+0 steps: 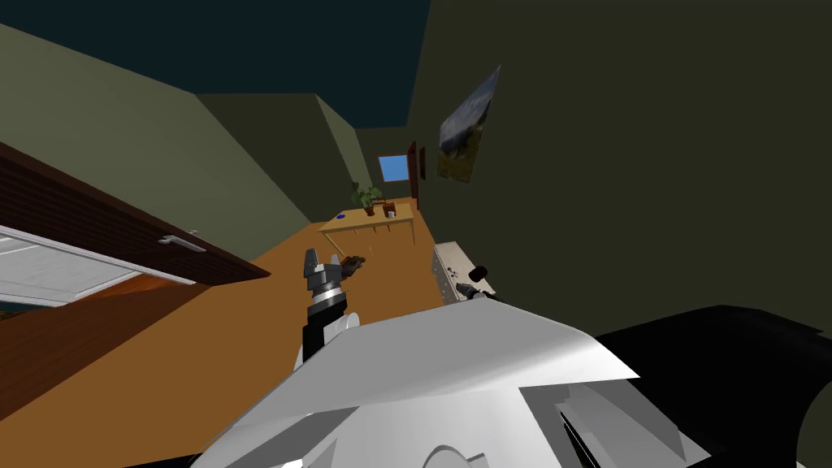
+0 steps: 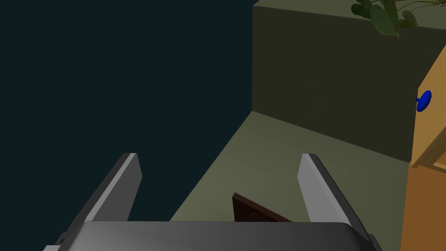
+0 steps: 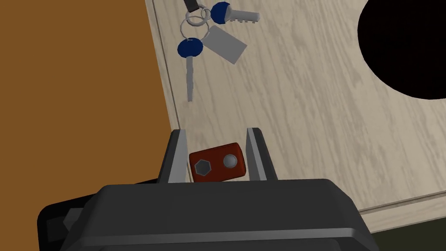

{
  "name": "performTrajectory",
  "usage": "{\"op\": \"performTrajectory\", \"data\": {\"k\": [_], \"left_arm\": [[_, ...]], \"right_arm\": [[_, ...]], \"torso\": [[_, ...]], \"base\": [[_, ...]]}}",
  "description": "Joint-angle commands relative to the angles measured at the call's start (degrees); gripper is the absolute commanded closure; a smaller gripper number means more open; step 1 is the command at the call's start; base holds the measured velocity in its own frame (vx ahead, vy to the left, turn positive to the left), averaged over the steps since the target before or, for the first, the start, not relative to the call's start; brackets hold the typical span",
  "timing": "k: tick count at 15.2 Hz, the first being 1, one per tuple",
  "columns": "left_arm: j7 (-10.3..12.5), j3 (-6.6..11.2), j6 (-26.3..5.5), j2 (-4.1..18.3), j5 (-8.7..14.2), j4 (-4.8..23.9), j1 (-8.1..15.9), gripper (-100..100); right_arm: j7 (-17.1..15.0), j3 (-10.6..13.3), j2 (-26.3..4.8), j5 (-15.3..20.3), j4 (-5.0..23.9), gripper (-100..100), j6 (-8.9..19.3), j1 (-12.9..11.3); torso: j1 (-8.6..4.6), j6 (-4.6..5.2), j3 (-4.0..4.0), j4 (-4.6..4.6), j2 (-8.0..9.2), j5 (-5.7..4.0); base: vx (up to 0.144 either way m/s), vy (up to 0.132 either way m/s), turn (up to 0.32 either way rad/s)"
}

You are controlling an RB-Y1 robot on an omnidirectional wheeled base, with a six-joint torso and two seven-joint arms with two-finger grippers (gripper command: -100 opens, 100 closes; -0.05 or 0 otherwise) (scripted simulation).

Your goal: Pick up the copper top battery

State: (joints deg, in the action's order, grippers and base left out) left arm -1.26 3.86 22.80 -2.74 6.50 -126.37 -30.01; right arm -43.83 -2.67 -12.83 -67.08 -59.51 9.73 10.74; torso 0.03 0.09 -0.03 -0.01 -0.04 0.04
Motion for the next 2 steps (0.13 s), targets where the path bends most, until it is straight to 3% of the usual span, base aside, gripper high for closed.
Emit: {"op": "performTrajectory", "data": {"k": [1,2], "left_arm": [[0.0,0.00,0.0,0.0,0.0,0.0,0.0,0],[0.0,0.00,0.0,0.0,0.0,0.0,0.0,0]], "right_arm": [[-0.4,0.3,-1.7,-1.3,-1.2,100,1.0,0.9],[-0.3,0.0,-0.8,-0.4,-0.6,100,0.5,0.3]], "torso": [[0.00,0.00,0.00,0.00,0.00,0.00],[0.07,-0.01,0.02,0.00,0.05,-0.01]], "base": [[-0.011,0.046,-0.029],[-0.009,0.029,-0.019]]}}
